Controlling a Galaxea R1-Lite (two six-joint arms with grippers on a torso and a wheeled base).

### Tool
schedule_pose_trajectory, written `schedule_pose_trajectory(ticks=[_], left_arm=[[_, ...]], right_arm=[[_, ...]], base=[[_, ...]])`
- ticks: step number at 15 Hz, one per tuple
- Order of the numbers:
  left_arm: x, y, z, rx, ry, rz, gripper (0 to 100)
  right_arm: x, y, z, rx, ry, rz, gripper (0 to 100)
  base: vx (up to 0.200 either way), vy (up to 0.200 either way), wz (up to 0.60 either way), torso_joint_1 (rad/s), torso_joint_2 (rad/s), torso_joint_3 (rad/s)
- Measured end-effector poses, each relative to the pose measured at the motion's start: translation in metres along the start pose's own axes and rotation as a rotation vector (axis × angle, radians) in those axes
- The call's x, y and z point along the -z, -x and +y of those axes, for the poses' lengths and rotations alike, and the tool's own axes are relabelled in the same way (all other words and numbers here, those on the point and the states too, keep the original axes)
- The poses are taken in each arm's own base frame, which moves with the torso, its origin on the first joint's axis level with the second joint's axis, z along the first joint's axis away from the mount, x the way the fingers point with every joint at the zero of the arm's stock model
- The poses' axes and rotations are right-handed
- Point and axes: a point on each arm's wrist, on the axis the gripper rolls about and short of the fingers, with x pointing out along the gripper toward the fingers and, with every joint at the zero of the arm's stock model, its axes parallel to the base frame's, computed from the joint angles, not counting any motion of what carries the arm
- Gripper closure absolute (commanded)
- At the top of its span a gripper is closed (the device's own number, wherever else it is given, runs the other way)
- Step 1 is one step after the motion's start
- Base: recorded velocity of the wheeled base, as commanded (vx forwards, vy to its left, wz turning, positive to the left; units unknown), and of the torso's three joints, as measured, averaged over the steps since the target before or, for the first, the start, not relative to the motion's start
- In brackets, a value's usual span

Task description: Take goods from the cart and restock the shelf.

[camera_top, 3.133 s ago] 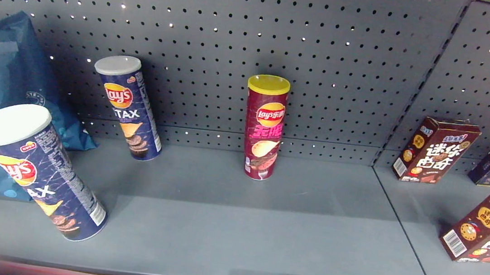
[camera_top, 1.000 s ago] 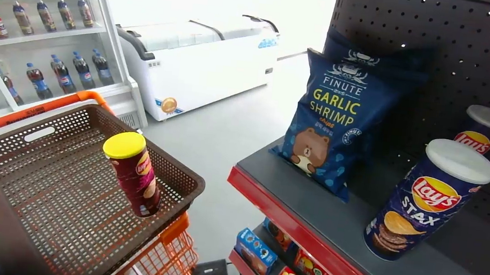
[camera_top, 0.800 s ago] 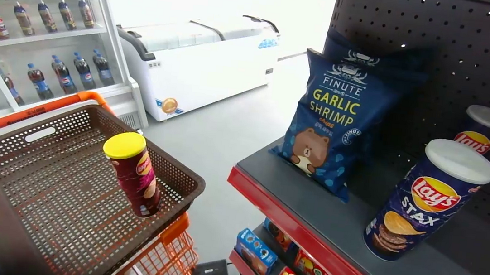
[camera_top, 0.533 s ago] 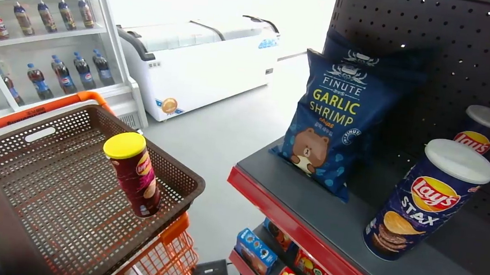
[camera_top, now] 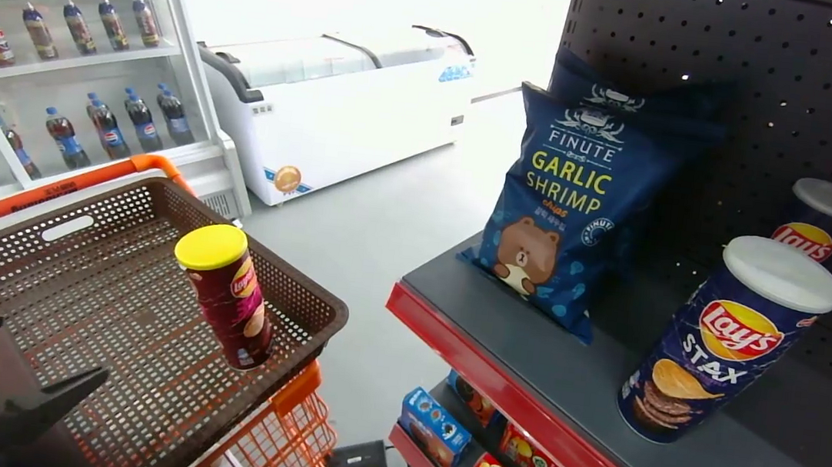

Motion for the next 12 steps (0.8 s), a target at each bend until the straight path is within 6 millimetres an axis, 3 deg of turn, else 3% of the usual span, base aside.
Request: schedule_pose_trajectory(ticks=[6,12], left_arm=[[-0.015,-0.090,0.000,0.013,-0.025,-0.093,0],[0.004,-0.153,-0.005,0.026,-0.023,-0.073,0]], right_arm=[[0.000,0.000,0.000,0.000,0.000,0.000,0],[0.000,0.000,0.000,0.000,0.000,0.000,0]], base=[[0.000,0.000,0.00,0.000,0.00,0.000],[0.000,0.000,0.00,0.000,0.00,0.000]])
